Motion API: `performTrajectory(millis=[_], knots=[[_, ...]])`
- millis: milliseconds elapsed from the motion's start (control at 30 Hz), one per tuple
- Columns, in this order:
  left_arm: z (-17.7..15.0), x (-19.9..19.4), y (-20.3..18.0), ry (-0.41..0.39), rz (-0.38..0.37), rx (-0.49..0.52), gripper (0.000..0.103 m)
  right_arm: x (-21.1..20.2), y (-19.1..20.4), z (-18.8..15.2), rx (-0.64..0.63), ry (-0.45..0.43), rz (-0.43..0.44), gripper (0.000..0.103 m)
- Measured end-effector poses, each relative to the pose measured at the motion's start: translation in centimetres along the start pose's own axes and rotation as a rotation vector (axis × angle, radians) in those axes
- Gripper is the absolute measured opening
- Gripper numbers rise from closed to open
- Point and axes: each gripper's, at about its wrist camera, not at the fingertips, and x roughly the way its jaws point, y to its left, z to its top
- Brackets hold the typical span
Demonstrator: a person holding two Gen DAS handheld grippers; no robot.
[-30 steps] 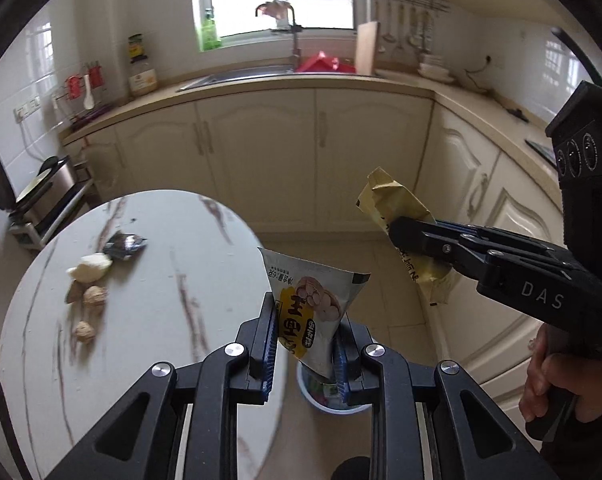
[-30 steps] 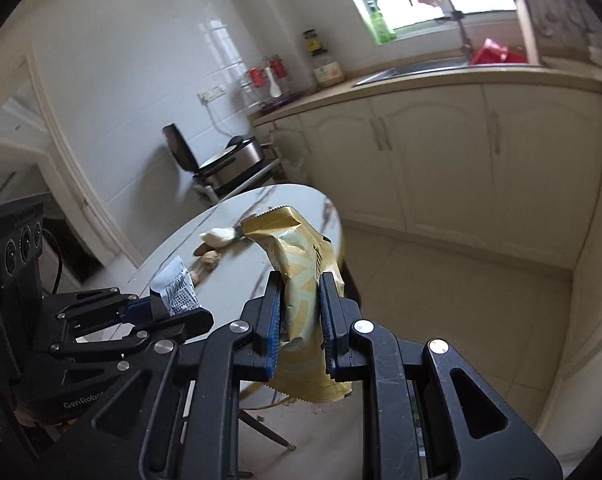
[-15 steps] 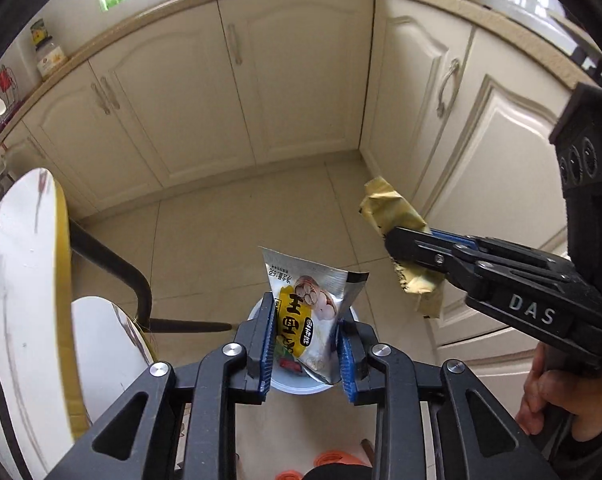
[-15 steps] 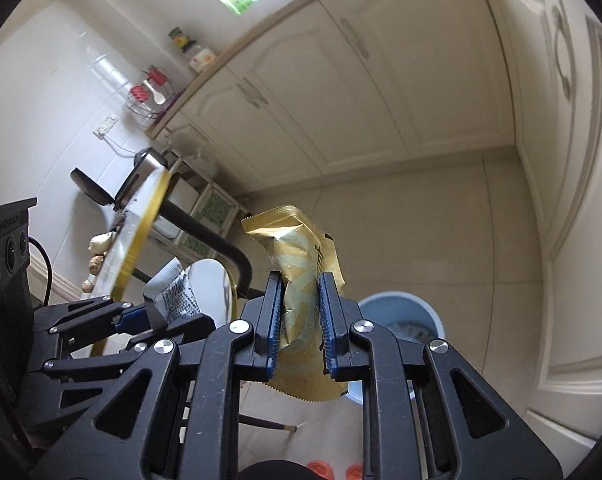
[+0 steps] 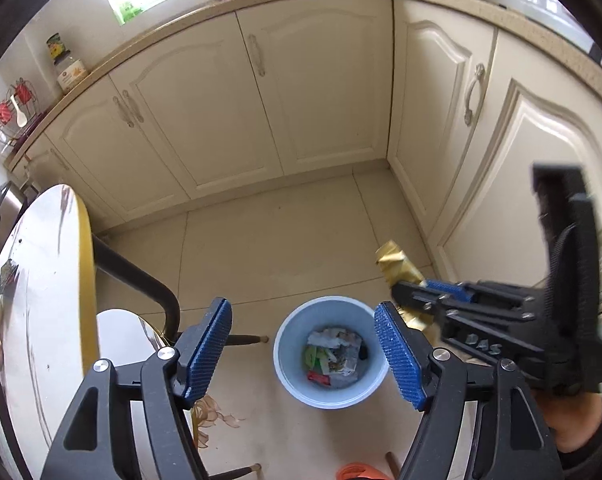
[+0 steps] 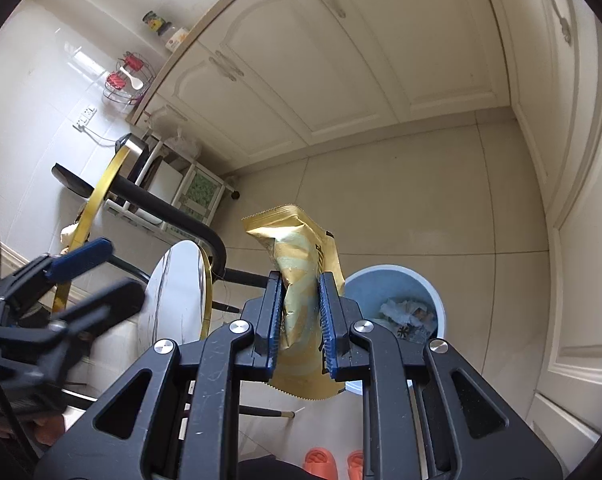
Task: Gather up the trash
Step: 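Move both open tools back toward the bread and ginger on the table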
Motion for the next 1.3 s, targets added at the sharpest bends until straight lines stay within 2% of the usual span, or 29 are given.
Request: performTrajectory(millis=[100,200,300,367,433,600,700,733,967,1133,1300], knots=[[-0.4,-2.6,0.7,-0.051,0.002,-0.020,0.070,1.3,0.5,-0.4,-0.005,0.023,0.018,0.018],[-1.8,-6.1,1.9,-0.105,0.003,-0.052,0.077,2.6,1.4,-0.7,-0.027,0.044,0.024,0.018],[-3.5,-9.3,3.6,-0.139,0.035,-0.078,0.080,3.4,2.2,-1.0,-0.052,0.045,0.004,0.024],[-4.7,-10.9,4.8,-0.153,0.066,-0.100,0.082,3.3,2.7,-1.1,-0.055,0.038,0.001,0.033],[-5.9,-12.5,5.7,-0.166,0.091,-0.130,0.082,2.7,3.5,-1.2,-0.059,0.027,-0.012,0.057],[-9.0,-17.0,7.4,-0.215,0.110,-0.204,0.083,-0.7,6.8,-1.3,-0.102,-0.029,0.004,0.065],[-11.4,-20.1,8.3,-0.247,0.114,-0.242,0.085,-3.8,9.7,-1.5,-0.145,-0.083,0.025,0.072],[-12.2,-21.1,8.8,-0.259,0.120,-0.253,0.089,-4.9,10.9,-1.5,-0.167,-0.102,0.034,0.076],[-18.4,-26.8,13.3,-0.310,0.206,-0.364,0.096,-10.2,19.4,-2.0,-0.310,-0.191,0.057,0.091],[-22.6,-28.6,17.0,-0.297,0.293,-0.448,0.097,-10.6,25.0,-2.4,-0.406,-0.195,0.061,0.094],[-24.5,-28.3,19.4,-0.261,0.328,-0.511,0.097,-8.4,30.2,-3.1,-0.508,-0.154,0.064,0.094]])
